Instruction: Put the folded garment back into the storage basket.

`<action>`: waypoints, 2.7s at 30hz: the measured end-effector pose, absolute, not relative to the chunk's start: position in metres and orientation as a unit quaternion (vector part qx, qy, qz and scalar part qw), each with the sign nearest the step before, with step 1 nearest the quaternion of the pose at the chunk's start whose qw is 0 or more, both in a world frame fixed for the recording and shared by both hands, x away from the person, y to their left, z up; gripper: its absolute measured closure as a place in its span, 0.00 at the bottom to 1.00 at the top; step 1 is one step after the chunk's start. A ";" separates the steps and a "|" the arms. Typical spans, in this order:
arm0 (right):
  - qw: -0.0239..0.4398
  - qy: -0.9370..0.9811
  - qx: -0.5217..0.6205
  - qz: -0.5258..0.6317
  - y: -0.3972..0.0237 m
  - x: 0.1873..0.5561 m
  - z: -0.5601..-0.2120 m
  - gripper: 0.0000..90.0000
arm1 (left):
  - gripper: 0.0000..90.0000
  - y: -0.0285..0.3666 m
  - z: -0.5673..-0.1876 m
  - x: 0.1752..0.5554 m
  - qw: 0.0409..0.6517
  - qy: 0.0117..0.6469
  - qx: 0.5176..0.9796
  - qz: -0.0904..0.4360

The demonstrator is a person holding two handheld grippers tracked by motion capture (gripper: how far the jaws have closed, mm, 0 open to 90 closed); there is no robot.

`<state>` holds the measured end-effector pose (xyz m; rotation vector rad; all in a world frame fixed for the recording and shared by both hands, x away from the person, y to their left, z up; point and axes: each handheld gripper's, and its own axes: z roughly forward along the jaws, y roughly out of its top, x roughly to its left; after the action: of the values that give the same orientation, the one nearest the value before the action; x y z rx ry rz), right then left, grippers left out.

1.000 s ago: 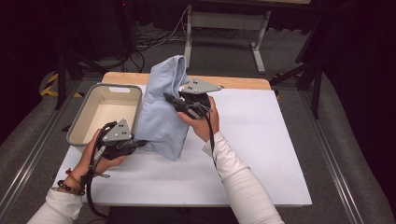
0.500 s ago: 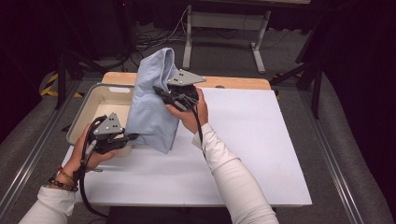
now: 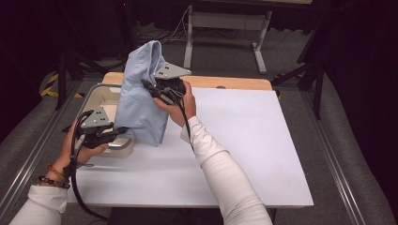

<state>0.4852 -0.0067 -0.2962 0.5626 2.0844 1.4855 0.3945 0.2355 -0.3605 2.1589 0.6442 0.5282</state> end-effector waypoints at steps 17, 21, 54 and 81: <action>0.254 0.776 0.180 0.548 0.031 0.493 -0.292 0.82 | 0.88 0.264 -0.361 0.391 0.396 0.285 0.842 0.229; 0.247 0.778 0.179 0.550 0.037 0.496 -0.292 0.82 | 0.88 0.273 -0.361 0.392 0.393 0.294 0.840 0.230; 0.192 0.806 0.192 0.526 0.113 0.524 -0.320 0.82 | 0.88 0.314 -0.384 0.398 0.318 0.351 0.851 0.228; 0.116 0.829 0.230 0.497 0.106 0.543 -0.380 0.82 | 0.27 0.337 -0.420 0.390 0.420 0.397 0.779 0.243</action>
<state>0.5431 0.1056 -0.3804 0.6733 2.4270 1.4554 0.3902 0.3370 -0.4203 1.9518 0.9951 0.6097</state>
